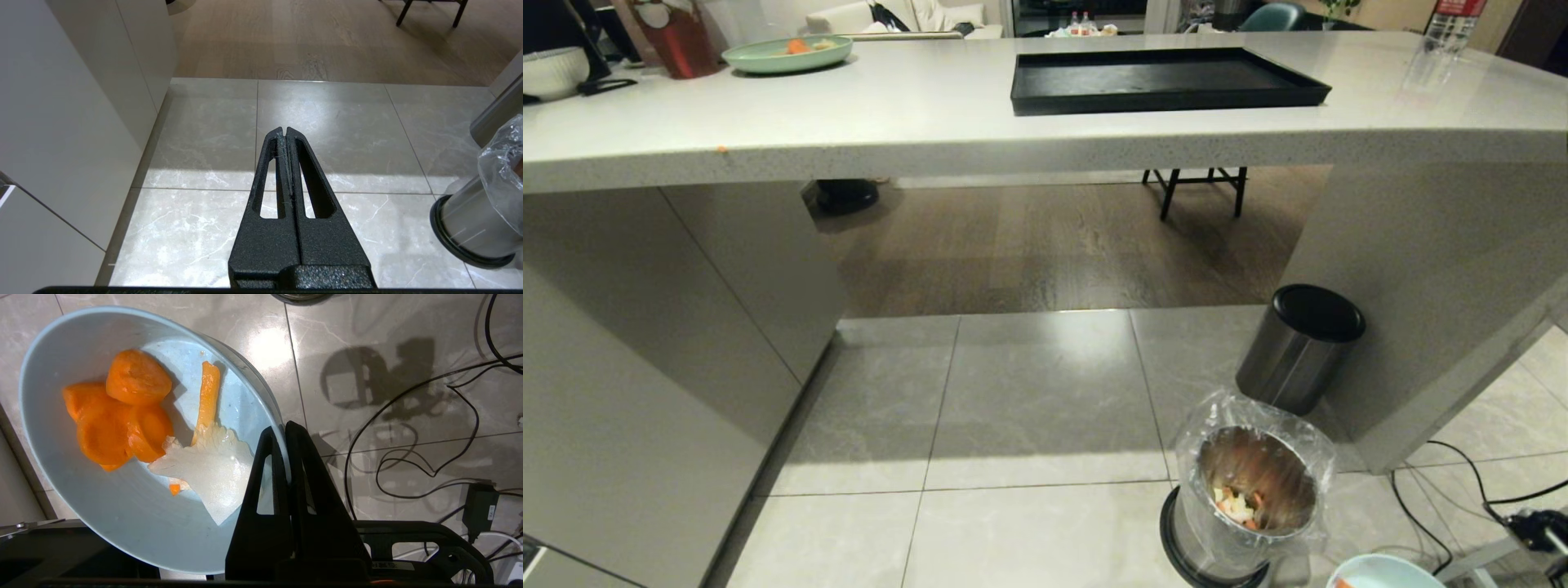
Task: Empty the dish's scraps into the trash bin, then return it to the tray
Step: Move the bowl over the trash can
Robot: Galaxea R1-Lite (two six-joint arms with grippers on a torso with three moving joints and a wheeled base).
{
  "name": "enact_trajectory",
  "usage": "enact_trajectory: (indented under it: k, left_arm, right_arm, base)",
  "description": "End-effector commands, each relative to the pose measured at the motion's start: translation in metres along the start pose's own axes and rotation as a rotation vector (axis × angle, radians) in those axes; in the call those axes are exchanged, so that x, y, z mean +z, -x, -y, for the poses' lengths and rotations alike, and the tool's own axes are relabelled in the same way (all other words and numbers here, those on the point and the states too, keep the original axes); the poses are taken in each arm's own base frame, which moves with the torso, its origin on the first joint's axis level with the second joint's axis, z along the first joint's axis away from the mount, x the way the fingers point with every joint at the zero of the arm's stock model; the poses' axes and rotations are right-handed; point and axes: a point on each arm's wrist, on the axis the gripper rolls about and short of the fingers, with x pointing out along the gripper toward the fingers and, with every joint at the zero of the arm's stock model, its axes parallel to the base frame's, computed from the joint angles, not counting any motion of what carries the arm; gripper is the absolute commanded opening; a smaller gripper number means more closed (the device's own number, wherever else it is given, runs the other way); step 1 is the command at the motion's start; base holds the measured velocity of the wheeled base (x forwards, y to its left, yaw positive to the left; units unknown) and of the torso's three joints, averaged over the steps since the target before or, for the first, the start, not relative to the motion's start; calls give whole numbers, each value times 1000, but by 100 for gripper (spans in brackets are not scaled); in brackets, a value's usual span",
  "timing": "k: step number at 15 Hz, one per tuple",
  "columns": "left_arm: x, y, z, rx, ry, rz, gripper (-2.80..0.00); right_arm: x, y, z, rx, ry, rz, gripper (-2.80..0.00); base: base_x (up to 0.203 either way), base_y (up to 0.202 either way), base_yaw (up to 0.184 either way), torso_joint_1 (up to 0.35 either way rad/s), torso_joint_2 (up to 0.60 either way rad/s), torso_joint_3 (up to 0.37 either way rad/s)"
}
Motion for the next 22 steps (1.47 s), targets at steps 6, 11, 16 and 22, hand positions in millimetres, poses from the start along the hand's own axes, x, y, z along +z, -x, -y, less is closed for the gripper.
enact_trajectory:
  k: [6, 11, 16, 22]
  left_arm:
    - [0, 0, 0, 1, 1, 0, -280]
    - [0, 0, 0, 1, 1, 0, -280]
    - [0, 0, 0, 1, 1, 0, -280]
    - [0, 0, 0, 1, 1, 0, -280]
  right_arm:
    - [-1, 0, 1, -3, -4, -3, -280]
    - [-1, 0, 1, -4, -4, -3, -280]
    - [-1, 0, 1, -2, -6, -2, -280]
    - [-2, 0, 1, -2, -2, -4, -280]
  base:
    - [-1, 1, -52, -1, 2, 3]
    - [-2, 11, -171, 4, 3, 2]
    - [-1, 5, -109, 3, 2, 0]
    - [0, 0, 0, 0, 0, 0]
